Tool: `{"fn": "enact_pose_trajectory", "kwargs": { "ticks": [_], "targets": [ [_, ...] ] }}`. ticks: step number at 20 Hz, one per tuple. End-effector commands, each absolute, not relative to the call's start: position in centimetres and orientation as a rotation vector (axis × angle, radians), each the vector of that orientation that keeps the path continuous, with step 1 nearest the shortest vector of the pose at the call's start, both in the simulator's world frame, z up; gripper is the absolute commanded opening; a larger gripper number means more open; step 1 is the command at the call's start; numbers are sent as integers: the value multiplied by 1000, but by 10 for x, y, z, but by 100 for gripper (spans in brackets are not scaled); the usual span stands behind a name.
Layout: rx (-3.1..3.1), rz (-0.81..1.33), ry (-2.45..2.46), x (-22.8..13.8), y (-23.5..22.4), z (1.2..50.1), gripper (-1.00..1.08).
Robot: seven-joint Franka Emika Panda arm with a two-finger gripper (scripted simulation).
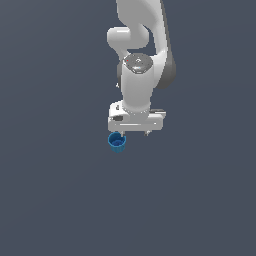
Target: Pick up the object and move it to a goal position.
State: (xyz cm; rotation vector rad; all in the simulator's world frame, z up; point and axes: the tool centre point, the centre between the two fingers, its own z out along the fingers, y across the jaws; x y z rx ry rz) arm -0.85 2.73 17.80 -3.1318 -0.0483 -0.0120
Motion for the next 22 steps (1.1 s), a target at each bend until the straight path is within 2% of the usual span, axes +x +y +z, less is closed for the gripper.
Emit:
{"fn": "enact_pose_trajectory", "kwargs": {
  "ticks": [1,13,22],
  "targets": [
    [-3132,-12,-48,-9,27,178,28],
    [-3125,-1,-63,-12,29,178,28],
    [-3179,59,-315,-25,20,160,28]
  ]
}}
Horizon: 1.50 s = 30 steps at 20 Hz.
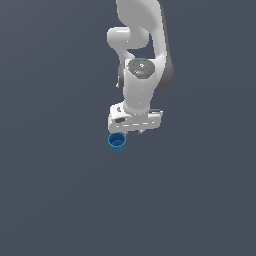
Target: Pick up the object and move it to a goal position.
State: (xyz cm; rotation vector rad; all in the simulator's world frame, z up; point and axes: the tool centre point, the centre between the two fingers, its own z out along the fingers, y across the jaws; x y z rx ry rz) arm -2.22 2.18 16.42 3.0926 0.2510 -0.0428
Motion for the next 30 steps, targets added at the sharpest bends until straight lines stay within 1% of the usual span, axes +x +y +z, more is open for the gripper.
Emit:
{"fn": "enact_pose_trajectory", "kwargs": {
  "ticks": [1,10,16,23,30],
  "targets": [
    [3056,-68,346,-27,18,157,28],
    [2834,-207,815,-54,0,124,28],
    [2697,-286,1043,-67,-9,108,28],
    [2610,-334,1171,-75,-14,100,28],
    [2607,-336,1176,-76,-15,96,28]
  ]
}}
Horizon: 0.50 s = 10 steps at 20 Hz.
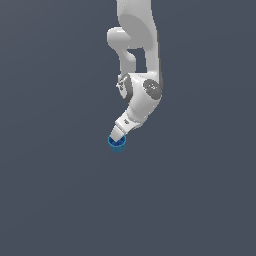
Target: Pick up the object and move it to a goal position.
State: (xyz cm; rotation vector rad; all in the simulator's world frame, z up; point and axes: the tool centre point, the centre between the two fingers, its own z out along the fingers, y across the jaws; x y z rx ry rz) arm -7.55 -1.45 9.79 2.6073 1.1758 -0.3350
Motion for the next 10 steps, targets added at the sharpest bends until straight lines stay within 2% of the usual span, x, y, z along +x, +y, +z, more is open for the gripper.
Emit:
{"fn": "enact_pose_trajectory", "kwargs": {
  "ticks": [1,10],
  "targets": [
    [2606,-336,1177,-76,-16,94,28],
    [2602,-338,1185,-80,-24,71,28]
  ]
}}
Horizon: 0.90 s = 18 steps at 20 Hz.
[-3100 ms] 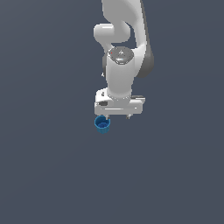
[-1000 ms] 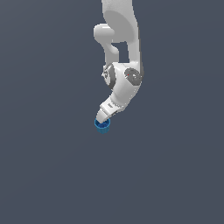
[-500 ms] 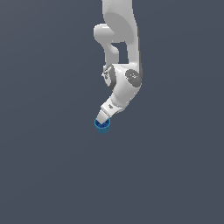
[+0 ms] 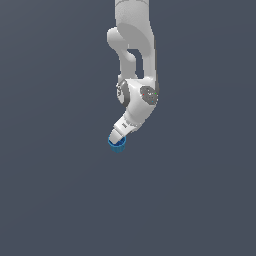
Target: Pick up the object and move it to a goal position.
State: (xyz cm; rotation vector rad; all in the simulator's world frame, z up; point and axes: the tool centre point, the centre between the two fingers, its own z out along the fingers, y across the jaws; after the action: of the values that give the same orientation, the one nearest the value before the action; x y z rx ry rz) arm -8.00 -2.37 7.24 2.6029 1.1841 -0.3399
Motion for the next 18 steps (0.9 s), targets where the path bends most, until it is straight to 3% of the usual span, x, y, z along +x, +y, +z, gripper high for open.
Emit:
{"fn": "enact_pose_trajectory", "kwargs": {
  "ticks": [1,18],
  "targets": [
    [2602,-338,1185,-80,-24,71,-100],
    [2602,-337,1183,-82,-30,83,-100]
  ]
}}
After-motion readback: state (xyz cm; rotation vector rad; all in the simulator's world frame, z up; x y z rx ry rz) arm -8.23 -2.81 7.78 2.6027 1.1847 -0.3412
